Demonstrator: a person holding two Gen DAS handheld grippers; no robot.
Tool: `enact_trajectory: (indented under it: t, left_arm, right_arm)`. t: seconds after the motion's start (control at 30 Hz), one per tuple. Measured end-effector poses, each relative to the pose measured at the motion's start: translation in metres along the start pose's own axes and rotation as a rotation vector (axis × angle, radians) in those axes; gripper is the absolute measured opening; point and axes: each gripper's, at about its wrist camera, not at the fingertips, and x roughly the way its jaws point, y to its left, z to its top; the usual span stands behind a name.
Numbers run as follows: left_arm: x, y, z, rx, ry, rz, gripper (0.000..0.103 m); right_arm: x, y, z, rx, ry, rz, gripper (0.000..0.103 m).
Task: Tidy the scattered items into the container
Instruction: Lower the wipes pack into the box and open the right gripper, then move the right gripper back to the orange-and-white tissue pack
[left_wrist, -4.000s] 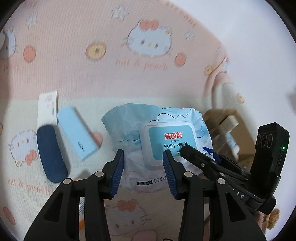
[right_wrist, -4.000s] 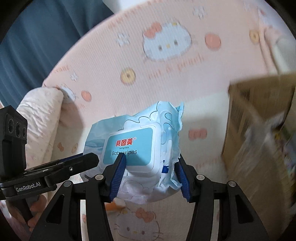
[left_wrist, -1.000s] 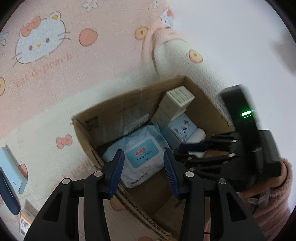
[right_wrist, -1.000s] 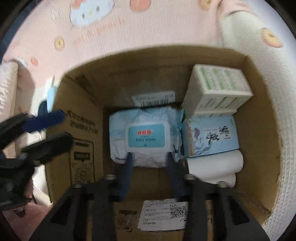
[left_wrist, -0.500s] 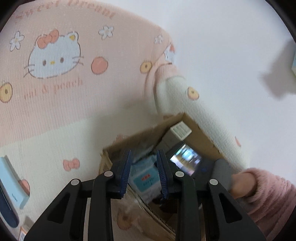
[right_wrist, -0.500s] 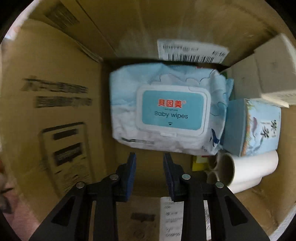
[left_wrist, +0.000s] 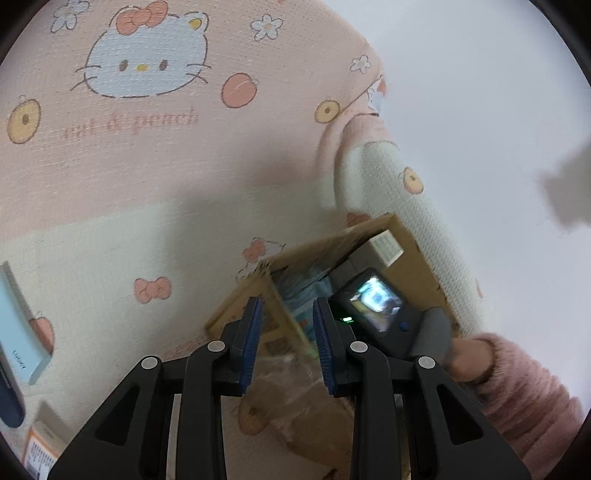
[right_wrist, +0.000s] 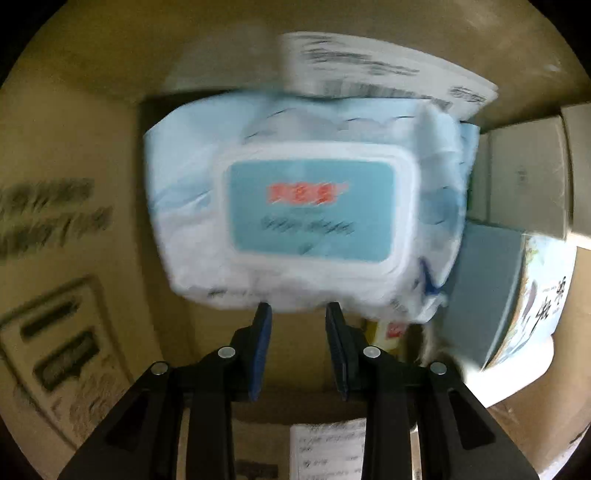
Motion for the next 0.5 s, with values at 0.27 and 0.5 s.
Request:
enact_trajectory:
  t: [0.27,0.5]
  left_arm:
    - [-0.029,-0.016,-0.011,0.054,-0.043,0.035,0.054]
    - [-0.063,-0.011,-0.023,0.046,-0.077,0.054,0.062]
  right_arm:
    - [-0.069,0.014,-0.051,0.072,-0.196,-0.098,0.056]
    - [-0.130,0.047,-0.114,0.097,-0.389,-0.242,0.070]
